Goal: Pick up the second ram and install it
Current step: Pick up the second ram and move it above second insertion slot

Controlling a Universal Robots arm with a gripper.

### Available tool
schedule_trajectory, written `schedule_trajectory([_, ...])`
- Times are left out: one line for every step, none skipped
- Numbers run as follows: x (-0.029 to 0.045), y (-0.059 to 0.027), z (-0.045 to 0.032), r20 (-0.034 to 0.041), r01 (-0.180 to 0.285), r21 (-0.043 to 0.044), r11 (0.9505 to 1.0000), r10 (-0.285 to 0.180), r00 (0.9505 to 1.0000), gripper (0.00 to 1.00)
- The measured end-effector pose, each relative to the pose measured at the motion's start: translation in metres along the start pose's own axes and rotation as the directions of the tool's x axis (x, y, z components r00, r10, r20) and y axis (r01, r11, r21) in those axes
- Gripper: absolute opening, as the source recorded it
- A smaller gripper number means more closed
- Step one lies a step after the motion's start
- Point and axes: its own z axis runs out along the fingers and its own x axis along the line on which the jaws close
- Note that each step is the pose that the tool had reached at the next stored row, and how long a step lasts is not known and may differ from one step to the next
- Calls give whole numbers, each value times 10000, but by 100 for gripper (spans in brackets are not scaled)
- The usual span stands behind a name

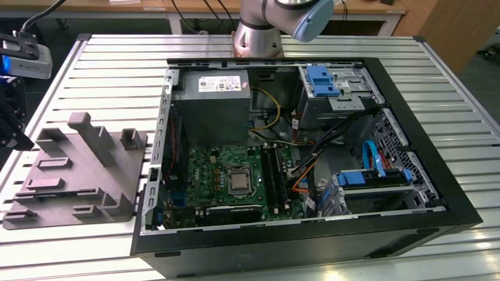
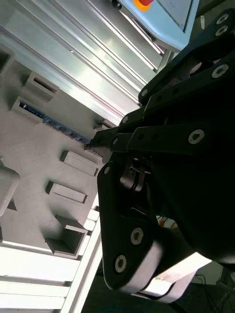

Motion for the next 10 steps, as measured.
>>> schedule_trajectory([7, 1, 5, 1, 43, 6, 10000, -43, 10000, 10])
schedule_trajectory([16, 7, 10, 3, 71, 12, 10000, -71, 10000, 10])
schedule_trajectory([26, 15, 14, 5, 92, 20, 10000, -92, 10000, 10])
schedule_trajectory([36, 23, 18, 5, 112, 26, 9999, -112, 9999, 10])
schedule_trajectory([47, 32, 22, 4, 130, 31, 9999, -130, 9999, 10])
schedule_trajectory([60, 38, 29, 4, 149, 36, 9999, -149, 9999, 10])
schedule_trajectory([71, 42, 37, 3, 167, 38, 9999, -167, 9999, 10])
schedule_trajectory([78, 45, 46, 3, 180, 39, 9998, -180, 9998, 10])
schedule_trajectory([80, 46, 54, 3, 188, 40, 9998, -188, 9998, 10])
schedule_trajectory([81, 46, 57, 3, 191, 39, 9998, -191, 9998, 10])
